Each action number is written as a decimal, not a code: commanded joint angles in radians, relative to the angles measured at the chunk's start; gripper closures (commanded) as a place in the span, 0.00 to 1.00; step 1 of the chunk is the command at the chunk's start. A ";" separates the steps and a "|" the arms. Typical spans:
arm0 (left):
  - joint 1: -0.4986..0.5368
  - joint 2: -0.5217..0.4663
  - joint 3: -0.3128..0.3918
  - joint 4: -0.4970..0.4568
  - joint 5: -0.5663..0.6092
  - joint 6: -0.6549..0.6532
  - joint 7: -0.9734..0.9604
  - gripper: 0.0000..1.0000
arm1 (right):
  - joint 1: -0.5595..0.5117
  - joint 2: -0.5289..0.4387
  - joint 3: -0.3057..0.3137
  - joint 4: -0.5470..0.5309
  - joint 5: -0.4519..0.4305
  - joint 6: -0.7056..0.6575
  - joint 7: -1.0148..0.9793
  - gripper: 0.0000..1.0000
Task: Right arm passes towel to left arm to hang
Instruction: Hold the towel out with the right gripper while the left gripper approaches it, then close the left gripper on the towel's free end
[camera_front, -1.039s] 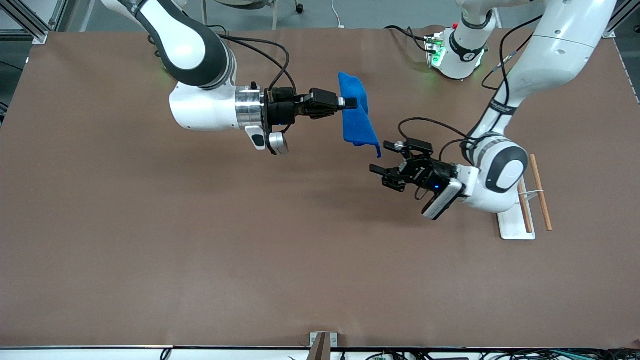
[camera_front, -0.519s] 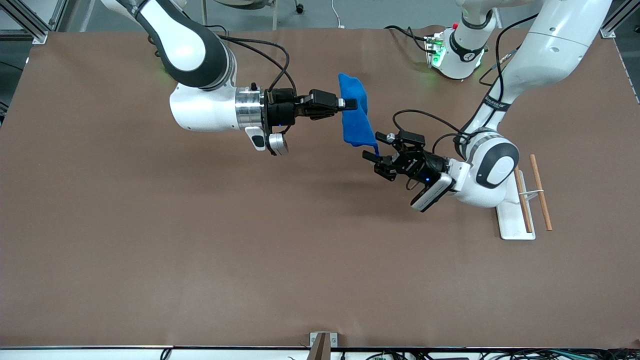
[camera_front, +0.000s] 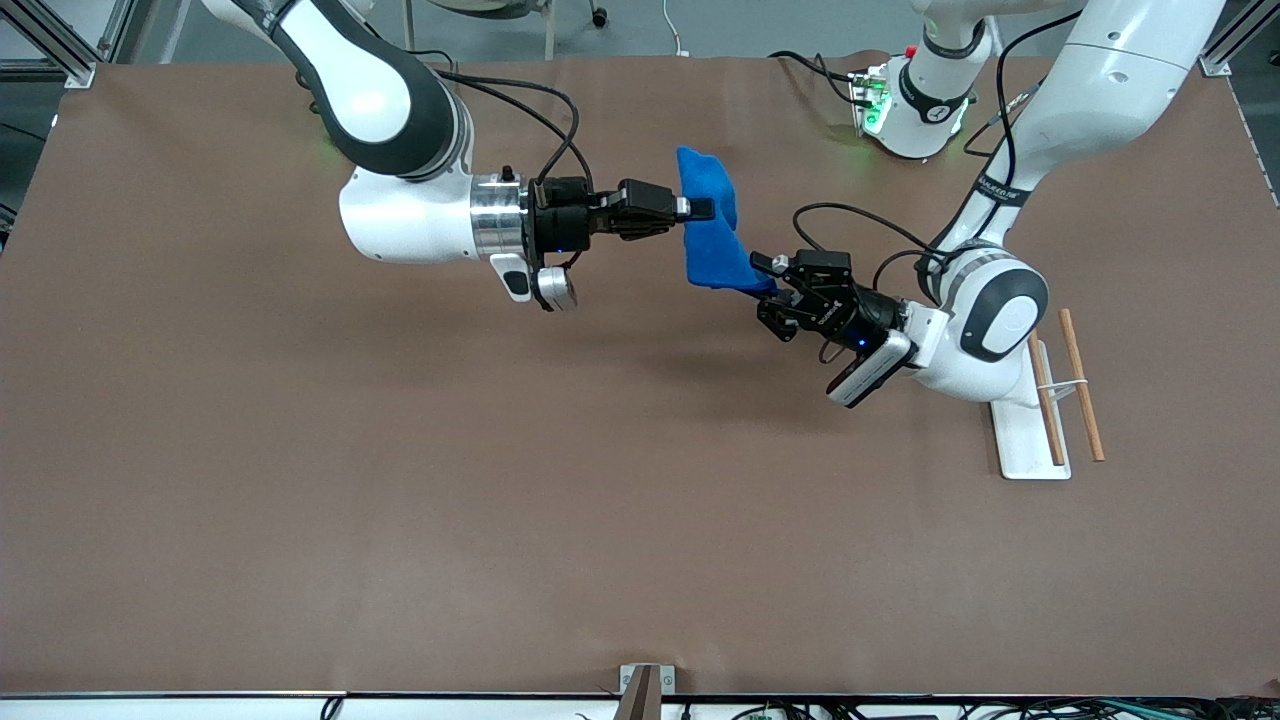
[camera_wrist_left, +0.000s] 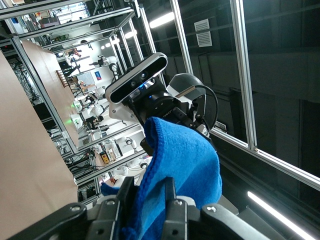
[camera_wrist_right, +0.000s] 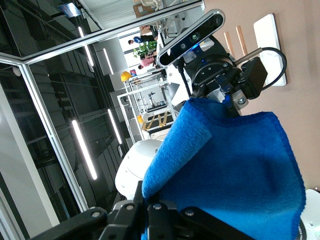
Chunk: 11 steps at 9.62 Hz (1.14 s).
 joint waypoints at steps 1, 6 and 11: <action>0.030 0.000 -0.002 -0.035 0.043 0.002 0.008 0.82 | 0.003 0.006 0.006 0.008 0.033 0.010 -0.025 1.00; 0.050 -0.011 -0.004 -0.012 0.058 -0.019 -0.085 1.00 | -0.003 0.006 0.006 0.005 0.028 0.008 -0.004 0.01; 0.121 -0.022 -0.004 0.200 0.294 -0.019 -0.539 1.00 | -0.160 0.004 -0.029 -0.028 -0.315 -0.057 0.006 0.00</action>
